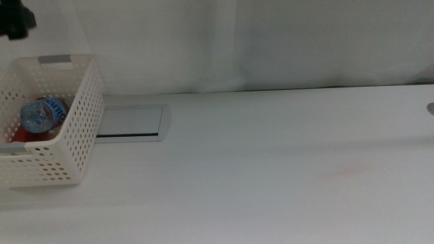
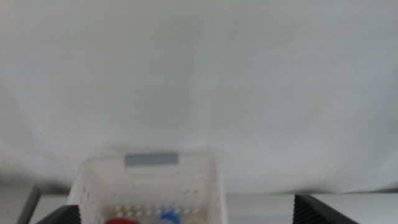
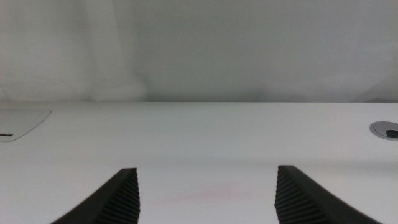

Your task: Use arms to grab the bottles and put them into the dustbin to the left of the table.

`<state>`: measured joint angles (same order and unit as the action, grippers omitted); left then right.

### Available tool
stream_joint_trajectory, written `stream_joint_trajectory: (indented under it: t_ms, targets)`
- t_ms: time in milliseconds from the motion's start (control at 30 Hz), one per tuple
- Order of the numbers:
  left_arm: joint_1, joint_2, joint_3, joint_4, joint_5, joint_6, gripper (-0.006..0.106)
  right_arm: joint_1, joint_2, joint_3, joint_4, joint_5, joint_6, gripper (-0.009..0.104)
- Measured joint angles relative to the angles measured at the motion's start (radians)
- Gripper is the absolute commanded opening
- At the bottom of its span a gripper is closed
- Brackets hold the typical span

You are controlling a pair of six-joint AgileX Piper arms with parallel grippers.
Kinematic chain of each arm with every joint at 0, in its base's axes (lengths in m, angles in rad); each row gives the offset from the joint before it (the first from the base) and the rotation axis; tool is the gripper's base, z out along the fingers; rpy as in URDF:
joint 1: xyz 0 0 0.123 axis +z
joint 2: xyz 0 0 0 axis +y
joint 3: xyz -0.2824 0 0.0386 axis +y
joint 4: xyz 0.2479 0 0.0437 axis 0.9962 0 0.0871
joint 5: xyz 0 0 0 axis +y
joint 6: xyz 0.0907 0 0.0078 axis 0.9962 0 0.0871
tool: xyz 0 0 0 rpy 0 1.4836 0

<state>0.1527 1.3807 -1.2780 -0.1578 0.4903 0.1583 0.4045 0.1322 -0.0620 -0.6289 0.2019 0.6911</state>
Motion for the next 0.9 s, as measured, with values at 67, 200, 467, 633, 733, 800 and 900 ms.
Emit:
stream_joint_trajectory:
  t_ms: [67, 200, 467, 633, 733, 800, 900]
  targets:
    - [-0.024, -0.093, 0.028, 0.000, 0.002, 0.017, 0.080, 0.000, 0.000, 0.000, 0.000, 0.000, 0.000, 0.062]
    - [-0.069, -0.271, 0.115, -0.005, 0.002, 0.051, 0.049, 0.000, 0.000, 0.000, 0.000, 0.000, 0.000, 0.062]
    - [-0.090, -0.590, 0.340, -0.007, 0.006, 0.060, -0.003, 0.000, 0.000, 0.000, 0.000, 0.000, -0.005, 0.062]
    - [-0.090, -0.785, 0.501, -0.075, 0.006, 0.071, -0.003, 0.000, 0.000, 0.000, 0.000, 0.000, -0.005, 0.062]
    - [-0.090, -0.899, 0.634, -0.132, -0.028, 0.101, -0.003, 0.000, 0.000, 0.000, 0.000, 0.000, -0.005, 0.062]
    - [-0.090, -0.974, 0.733, -0.175, -0.066, 0.135, -0.003, 0.000, 0.000, 0.000, 0.000, 0.000, -0.005, 0.062]
    - [-0.090, -1.056, 0.872, -0.204, -0.120, 0.172, -0.003, 0.000, 0.000, 0.000, 0.000, 0.000, -0.005, 0.062]
